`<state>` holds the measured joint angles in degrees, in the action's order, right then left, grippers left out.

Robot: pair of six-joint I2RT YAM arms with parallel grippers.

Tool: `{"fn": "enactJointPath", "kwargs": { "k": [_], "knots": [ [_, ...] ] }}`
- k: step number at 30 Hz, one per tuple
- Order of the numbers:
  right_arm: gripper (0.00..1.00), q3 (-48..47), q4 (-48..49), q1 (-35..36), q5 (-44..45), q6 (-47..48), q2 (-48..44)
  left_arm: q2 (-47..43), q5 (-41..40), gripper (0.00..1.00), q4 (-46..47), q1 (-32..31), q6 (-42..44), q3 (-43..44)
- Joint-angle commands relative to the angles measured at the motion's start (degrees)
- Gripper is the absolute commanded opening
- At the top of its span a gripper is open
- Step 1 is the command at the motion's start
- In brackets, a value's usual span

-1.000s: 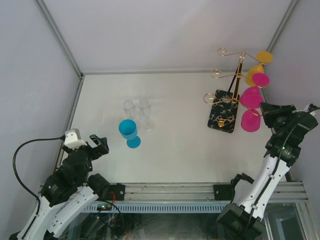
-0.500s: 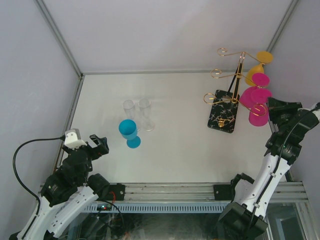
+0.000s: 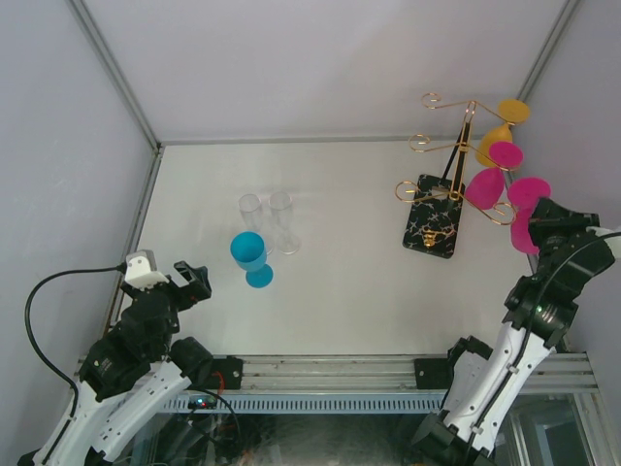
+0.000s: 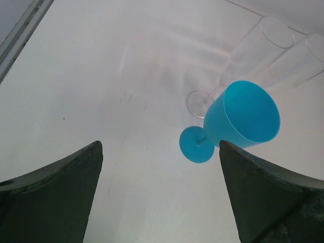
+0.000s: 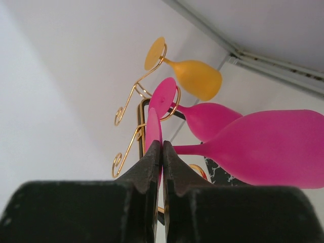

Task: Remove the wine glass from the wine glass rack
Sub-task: Pick up the wine glass from the wine rack, then place the wine glass at the center of the board.

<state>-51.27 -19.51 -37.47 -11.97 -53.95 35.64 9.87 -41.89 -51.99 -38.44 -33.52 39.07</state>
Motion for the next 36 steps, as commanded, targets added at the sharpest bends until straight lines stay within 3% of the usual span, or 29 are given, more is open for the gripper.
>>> {"fn": "enactJointPath", "kwargs": {
  "k": [1, 15, 24, 36],
  "knots": [
    [0.00, -0.43, -4.24, 0.10, 3.56, 4.45, -3.60, 0.78, -0.83, 1.00, 1.26, 0.38, -0.76, 0.13],
    [0.00, -3.24, -21.68, 2.48, 5.41, 3.10, -13.06, 1.30, -0.66, 1.00, 1.32, 0.38, -0.77, 0.04],
    [0.00, -10.53, -25.50, 3.15, -9.79, 5.39, -8.25, 1.71, -0.21, 1.00, 1.59, 0.38, -0.54, -0.13],
    [0.00, -14.65, -31.24, 3.77, -19.53, 5.95, -5.71, 1.65, -0.12, 1.00, 1.63, 0.38, -0.47, -0.13]
  ]
}}
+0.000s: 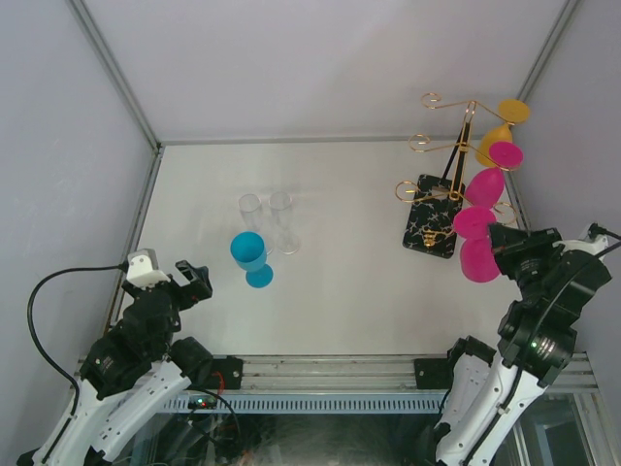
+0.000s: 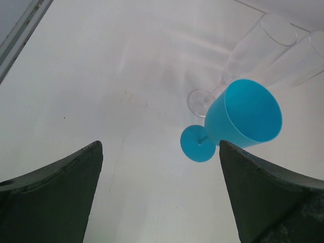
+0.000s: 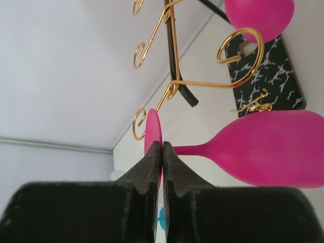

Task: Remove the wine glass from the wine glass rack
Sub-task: Place the wine glass at the center of the board.

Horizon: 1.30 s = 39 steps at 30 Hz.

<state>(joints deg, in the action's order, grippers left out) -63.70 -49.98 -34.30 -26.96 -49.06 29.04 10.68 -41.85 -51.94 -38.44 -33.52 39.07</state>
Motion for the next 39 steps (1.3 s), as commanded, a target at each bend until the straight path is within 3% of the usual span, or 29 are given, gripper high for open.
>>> {"fn": "enactJointPath", "kwargs": {
  "k": [1, 8, 17, 25, 30, 36, 39],
  "knots": [
    [0.00, -2.22, -0.98, 0.81, -4.79, 1.36, 0.85, 0.79, -0.10, 1.00, 1.59, 0.38, -0.47, -0.13],
    [0.00, 0.72, 3.20, 7.56, -11.81, 3.36, 1.80, 0.18, 0.23, 1.00, 2.17, 0.38, 0.02, -0.15],
    [0.00, 3.10, 10.21, 28.81, -11.87, 6.32, 3.95, -0.69, 7.72, 1.00, 2.41, 0.38, 1.52, 5.02],
    [0.00, 9.58, 22.37, 52.91, -3.68, 7.90, 5.19, -0.13, 28.09, 1.00, 10.96, 0.38, -0.61, 7.57],
    [0.00, 14.17, 33.04, 69.37, 5.08, 10.27, 7.63, 0.88, 35.62, 1.00, 16.29, 0.38, -2.60, 6.28],
    [0.00, 18.16, 49.30, 88.10, 16.04, 14.13, 16.11, 7.25, 52.94, 0.95, 28.69, 0.34, -6.87, 4.10],
    [0.00, 18.82, 57.57, 92.23, 16.82, 12.36, 21.22, 11.14, 58.42, 0.90, 35.29, -1.08, -9.25, 2.57]
  ]
}}
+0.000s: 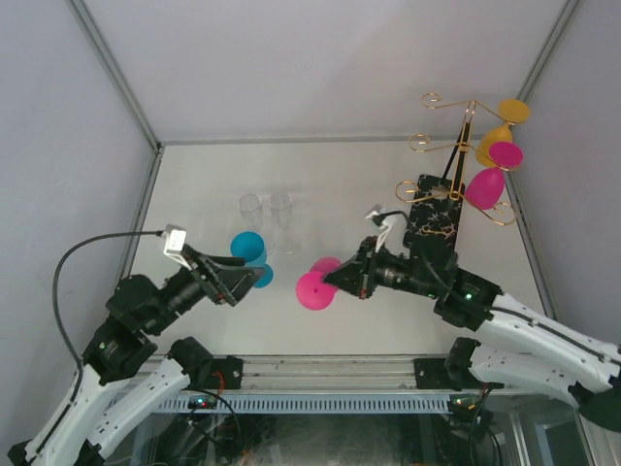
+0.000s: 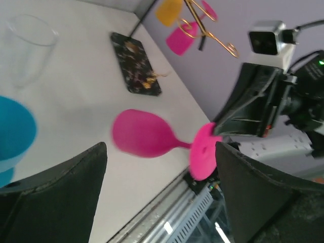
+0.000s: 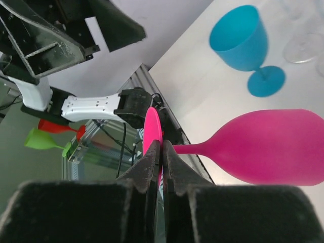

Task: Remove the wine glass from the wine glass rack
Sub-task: Place the wine glass at the center of the board.

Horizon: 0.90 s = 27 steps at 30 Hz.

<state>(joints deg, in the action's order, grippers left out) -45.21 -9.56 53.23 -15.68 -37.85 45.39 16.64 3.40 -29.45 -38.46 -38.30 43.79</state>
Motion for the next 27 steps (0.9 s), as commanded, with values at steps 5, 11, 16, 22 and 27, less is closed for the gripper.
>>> {"fn": "enactJointPath", "kwargs": {
  "k": [5, 11, 16, 22, 27],
  "knots": [
    [0.00, 0.70, 24.87, 5.92, 4.03, -2.73, 9.90, 5.81, 10.14, 0.89, 15.76, -6.86, -4.35, -4.42],
    [0.00, 2.04, 29.86, 6.08, 4.01, -3.92, 10.87, 7.46, 11.37, 0.81, 17.77, -8.63, -6.52, -7.75],
    [0.00, 2.27, 29.71, 5.92, 5.09, -3.39, 9.96, 6.55, 10.48, 0.69, 19.06, -8.74, -6.33, -8.38],
    [0.00, 2.61, 29.03, 5.96, 4.40, -2.86, 9.25, 6.31, 9.56, 0.55, 20.99, -8.74, -7.18, -8.48],
    [0.00, 3.22, 28.99, 5.92, 4.06, -3.43, 8.19, 5.01, 9.08, 0.36, 23.25, -8.74, -8.55, -9.87]
  ]
}}
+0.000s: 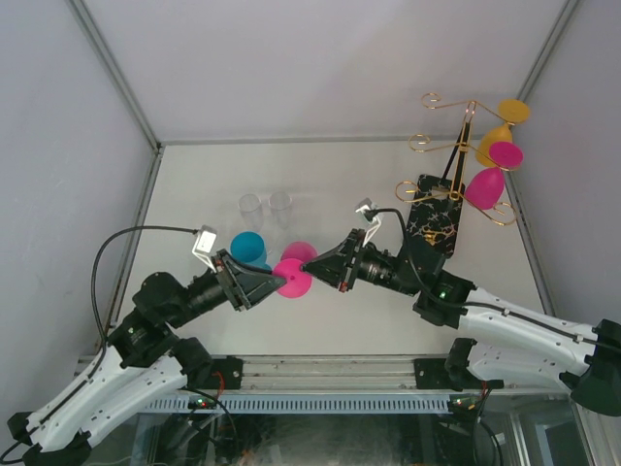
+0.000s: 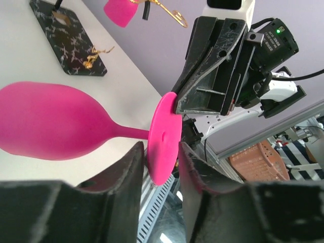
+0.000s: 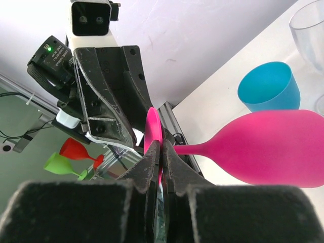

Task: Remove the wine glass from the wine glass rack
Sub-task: Place the wine glass at the center of the board.

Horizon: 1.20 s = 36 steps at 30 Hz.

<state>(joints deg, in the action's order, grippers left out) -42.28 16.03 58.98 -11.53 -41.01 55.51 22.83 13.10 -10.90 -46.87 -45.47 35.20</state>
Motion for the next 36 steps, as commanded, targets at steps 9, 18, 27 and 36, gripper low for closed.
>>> {"fn": "enactJointPath", "kwargs": {
  "k": [9, 18, 27, 36],
  "knots": [
    [0.00, 0.74, 3.57, 0.26, -1.64, -0.38, -3.27, 1.02, 3.44, 0.06, 6.74, -0.33, -1.39, -0.98],
    [0.33, 0.80, -4.40, 0.26, -1.02, 3.13, -6.70, 0.67, 3.55, 0.00, 8.30, -0.33, -0.88, -1.10],
    [0.53, 0.79, -8.66, 1.04, -6.50, -2.23, -5.33, 0.07, 1.76, 0.00, 10.19, -0.37, -0.89, -1.71],
    [0.48, 0.77, 4.92, 4.02, -5.37, -6.75, 0.56, -0.21, 1.01, 0.00, 10.36, -0.33, -1.45, -2.01]
  ]
}}
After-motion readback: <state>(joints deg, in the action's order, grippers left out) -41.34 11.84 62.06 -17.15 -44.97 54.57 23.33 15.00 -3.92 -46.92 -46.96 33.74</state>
